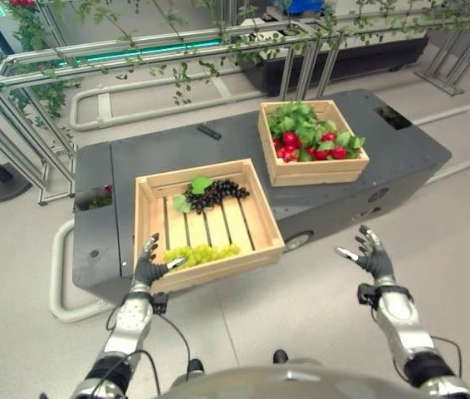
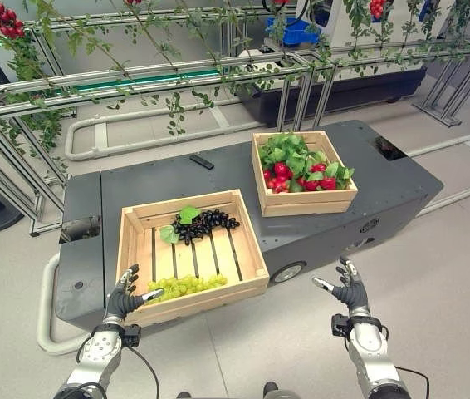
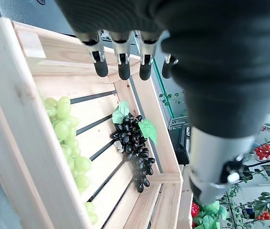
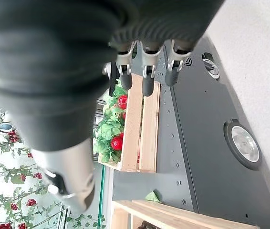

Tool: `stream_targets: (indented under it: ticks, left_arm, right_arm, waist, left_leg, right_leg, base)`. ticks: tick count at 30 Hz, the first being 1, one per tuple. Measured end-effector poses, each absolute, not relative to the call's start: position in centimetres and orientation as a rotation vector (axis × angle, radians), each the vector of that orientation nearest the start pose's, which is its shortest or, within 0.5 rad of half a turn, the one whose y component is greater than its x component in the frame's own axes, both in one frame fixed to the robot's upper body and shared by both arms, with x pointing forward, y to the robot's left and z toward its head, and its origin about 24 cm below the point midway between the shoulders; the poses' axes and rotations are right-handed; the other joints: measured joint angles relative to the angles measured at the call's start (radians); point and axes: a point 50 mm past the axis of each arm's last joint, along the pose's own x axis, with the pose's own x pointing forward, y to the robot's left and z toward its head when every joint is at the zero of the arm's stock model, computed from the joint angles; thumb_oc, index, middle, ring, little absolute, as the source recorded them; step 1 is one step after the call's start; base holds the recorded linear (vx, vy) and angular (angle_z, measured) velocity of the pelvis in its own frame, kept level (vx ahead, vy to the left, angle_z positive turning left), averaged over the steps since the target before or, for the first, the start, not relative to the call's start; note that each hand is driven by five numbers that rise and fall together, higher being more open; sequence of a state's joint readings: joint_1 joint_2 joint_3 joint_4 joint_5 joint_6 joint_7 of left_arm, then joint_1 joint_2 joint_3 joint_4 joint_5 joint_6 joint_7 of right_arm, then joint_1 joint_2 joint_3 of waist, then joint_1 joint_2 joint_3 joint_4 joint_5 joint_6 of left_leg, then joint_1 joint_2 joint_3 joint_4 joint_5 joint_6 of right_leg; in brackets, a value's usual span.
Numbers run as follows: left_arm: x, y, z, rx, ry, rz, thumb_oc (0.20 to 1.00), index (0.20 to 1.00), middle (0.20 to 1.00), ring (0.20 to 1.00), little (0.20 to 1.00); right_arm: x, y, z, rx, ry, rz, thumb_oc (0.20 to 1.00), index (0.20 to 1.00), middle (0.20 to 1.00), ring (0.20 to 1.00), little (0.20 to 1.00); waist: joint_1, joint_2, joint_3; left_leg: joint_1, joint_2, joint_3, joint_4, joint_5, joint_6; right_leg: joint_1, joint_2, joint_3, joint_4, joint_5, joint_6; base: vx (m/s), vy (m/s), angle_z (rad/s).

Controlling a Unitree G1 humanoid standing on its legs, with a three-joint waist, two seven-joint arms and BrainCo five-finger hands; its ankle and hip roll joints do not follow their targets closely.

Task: Pick up the fruits from the basket on one side to the basket on the other side

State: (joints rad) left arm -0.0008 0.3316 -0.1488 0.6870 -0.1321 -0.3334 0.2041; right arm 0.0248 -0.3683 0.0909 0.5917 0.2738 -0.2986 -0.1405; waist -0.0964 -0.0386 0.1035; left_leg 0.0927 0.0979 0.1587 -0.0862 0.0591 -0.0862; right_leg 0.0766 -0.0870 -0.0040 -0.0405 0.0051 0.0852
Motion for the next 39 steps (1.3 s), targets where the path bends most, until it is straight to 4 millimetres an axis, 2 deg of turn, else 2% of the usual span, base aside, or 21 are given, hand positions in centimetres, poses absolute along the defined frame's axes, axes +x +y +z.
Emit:
stream_targets:
  ticks: [15,26,32,39]
  left_arm:
    - [20.7,23.5,-6.4,0.273,0.347,0.180,1.000,1.000,1.000,1.000,1.000]
    - [20.6,23.6,-6.4,0.272,0.349,0.184,1.000,1.000,1.000,1.000,1.000]
    - [20.8,24.2,-6.2,0.281,0.341,0.195,1.000,1.000,1.000,1.000,1.000]
    - [20.9,24.6,-5.9,0.288,0.332,0.204,1.000,1.000,1.000,1.000,1.000]
  right_arm:
    - [20.8,-25.3,-5.0,-0.154,0.316,-0.230,1.000,1.000,1.000,1.000,1.000]
    - [20.9,-25.3,-5.0,-0.153,0.315,-0.229,1.000,1.000,1.000,1.000,1.000]
    - [21.0,-25.1,-5.0,-0.149,0.312,-0.228,1.000,1.000,1.000,1.000,1.000]
    - [21.3,-25.1,-4.7,-0.147,0.299,-0.229,1.000,1.000,1.000,1.000,1.000]
  waist:
    - [0.001,-0.005,-0.008]
    - [0.008,-0.022,0.001]
    - [0.027,-0.040,0.027]
    - [0.034,-0.045,0.061]
  left_leg:
    - [-0.002,0.000,-0.001,0.000,0.000,-0.001]
    - [-0.018,-0.009,0.004,0.000,-0.001,0.001]
    - [-0.018,-0.016,0.008,0.000,-0.006,0.009]
    - [-0.017,-0.036,0.002,0.002,-0.011,0.023]
  right_leg:
    - [-0.002,0.000,-0.003,-0.001,0.000,0.000]
    - [-0.026,-0.004,0.012,0.000,0.006,0.005]
    - [-0.045,-0.011,0.019,0.022,0.006,0.010]
    - [-0.061,-0.031,0.010,0.061,-0.004,0.024]
  base:
    - [0.00,0.008,0.00]
    - [0.00,0.054,-0.04]
    - [0.01,0.086,-0.08]
    - [0.05,0.112,-0.01]
